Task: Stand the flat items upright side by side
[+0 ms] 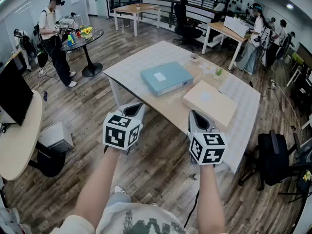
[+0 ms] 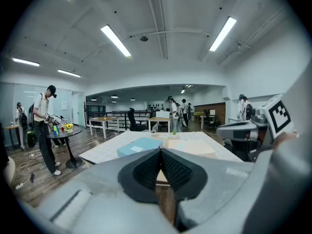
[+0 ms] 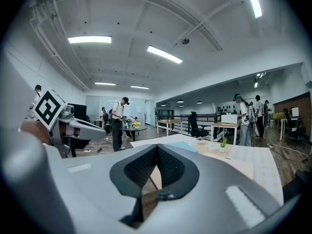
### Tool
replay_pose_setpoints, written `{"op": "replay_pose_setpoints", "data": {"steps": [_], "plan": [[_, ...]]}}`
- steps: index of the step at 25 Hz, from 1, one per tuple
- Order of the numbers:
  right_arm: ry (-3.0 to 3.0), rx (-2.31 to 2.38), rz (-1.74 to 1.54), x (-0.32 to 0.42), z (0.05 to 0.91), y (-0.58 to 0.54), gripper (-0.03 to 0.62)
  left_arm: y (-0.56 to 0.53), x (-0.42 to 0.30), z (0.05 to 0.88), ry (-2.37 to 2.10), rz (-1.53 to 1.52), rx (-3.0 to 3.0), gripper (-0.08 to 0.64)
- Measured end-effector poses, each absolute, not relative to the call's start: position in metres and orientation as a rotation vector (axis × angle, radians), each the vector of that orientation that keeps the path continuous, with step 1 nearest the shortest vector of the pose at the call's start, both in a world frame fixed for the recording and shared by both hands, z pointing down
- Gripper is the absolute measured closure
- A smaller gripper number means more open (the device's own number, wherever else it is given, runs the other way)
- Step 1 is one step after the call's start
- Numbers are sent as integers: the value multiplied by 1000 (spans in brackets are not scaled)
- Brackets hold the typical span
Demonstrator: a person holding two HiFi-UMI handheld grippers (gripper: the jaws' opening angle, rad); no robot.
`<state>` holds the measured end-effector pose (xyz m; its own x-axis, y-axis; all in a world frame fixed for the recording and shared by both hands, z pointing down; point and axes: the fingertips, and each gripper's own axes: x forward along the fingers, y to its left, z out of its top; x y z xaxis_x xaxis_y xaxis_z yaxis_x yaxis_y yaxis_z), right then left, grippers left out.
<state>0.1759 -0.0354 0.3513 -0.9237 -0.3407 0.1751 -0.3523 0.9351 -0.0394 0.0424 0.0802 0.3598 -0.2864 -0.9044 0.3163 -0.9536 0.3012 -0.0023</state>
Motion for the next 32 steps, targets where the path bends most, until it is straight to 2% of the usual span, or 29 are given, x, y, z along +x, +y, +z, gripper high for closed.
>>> {"op": "replay_pose_setpoints", "data": {"steps": [6, 11, 13, 16, 18, 22, 26, 32], "plan": [[-2913, 517, 119, 173, 362, -40, 592, 79, 32, 361, -2335, 249, 1681, 555], [-2892, 525, 151, 160, 370, -44, 563, 68, 13, 364, -2322, 244, 1698, 551], [-2882, 527, 159, 149, 372, -46, 552, 63, 1, 365, -2309, 238, 1711, 500], [-2868, 548, 167, 127, 378, -53, 534, 51, -25, 368, -2283, 220, 1737, 491], [-2859, 577, 183, 109, 383, -61, 522, 38, -46, 372, -2253, 219, 1769, 451], [-2837, 660, 225, 65, 389, -78, 494, 13, -96, 380, -2181, 233, 1835, 427], [-2802, 741, 267, 14, 385, -84, 445, -8, -152, 376, -2085, 233, 1909, 401], [-2729, 885, 311, -41, 392, -102, 377, -50, -214, 384, -1934, 251, 2022, 319]]}}
